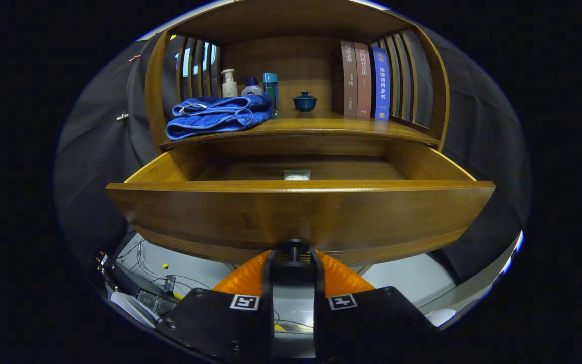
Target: Pull open the drawer, take out the items inside it, and place them on the countertop above the cabinet.
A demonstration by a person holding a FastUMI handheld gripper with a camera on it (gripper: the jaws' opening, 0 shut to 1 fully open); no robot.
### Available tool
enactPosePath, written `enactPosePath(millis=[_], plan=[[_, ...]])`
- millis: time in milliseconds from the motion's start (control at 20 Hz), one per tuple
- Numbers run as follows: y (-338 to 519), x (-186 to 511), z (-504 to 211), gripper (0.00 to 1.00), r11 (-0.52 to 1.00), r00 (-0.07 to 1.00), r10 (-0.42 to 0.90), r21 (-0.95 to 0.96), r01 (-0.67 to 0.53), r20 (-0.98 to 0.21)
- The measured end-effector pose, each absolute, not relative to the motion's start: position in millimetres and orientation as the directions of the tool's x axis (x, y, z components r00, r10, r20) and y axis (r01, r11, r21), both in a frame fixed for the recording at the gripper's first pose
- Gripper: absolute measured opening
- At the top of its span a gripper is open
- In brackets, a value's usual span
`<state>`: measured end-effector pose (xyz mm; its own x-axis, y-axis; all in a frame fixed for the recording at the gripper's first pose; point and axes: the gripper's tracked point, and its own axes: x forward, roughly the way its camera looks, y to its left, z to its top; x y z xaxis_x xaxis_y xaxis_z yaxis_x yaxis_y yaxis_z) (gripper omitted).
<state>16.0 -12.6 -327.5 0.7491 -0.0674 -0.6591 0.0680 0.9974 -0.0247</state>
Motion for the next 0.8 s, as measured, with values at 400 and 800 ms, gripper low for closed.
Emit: enactPosePath(millis=[400, 800], plan=[[-9, -22, -332, 0.35, 0.997, 0.708, -0.060, -0.012, 0.074, -0.704], [-7, -37, -336, 0.51, 0.997, 0.662, -0.071, -0.043, 0.058, -0.746]])
